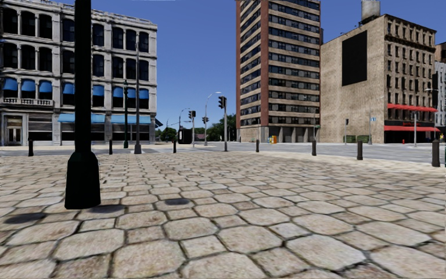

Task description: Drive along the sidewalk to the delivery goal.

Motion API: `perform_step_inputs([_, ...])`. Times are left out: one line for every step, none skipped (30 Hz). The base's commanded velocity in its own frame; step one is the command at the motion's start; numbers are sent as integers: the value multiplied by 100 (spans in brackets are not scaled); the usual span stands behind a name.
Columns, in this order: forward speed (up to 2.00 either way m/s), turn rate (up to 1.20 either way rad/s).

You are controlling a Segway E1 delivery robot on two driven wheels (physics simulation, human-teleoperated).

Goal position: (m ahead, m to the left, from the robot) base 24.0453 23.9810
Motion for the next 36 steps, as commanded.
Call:
perform_step_inputs([200,41])
perform_step_inputs([200,41])
perform_step_inputs([200,41])
perform_step_inputs([200,41])
perform_step_inputs([200,41])
perform_step_inputs([200,41])
perform_step_inputs([200,41])
perform_step_inputs([200,41])
perform_step_inputs([200,41])
perform_step_inputs([200,41])
perform_step_inputs([200,41])
perform_step_inputs([200,41])
perform_step_inputs([200,41])
perform_step_inputs([200,41])
perform_step_inputs([200,41])
perform_step_inputs([200,41])
perform_step_inputs([200,41])
perform_step_inputs([200,41])
perform_step_inputs([200,40])
perform_step_inputs([200,38])
perform_step_inputs([200,38])
perform_step_inputs([200,33])
perform_step_inputs([200,29])
perform_step_inputs([200,29])
perform_step_inputs([200,28])
perform_step_inputs([200,27])
perform_step_inputs([200,26])
perform_step_inputs([200,26])
perform_step_inputs([200,22])
perform_step_inputs([200,0])
perform_step_inputs([200,0])
perform_step_inputs([200,0])
perform_step_inputs([200,0])
perform_step_inputs([200,0])
perform_step_inputs([200,0])
perform_step_inputs([200,0])
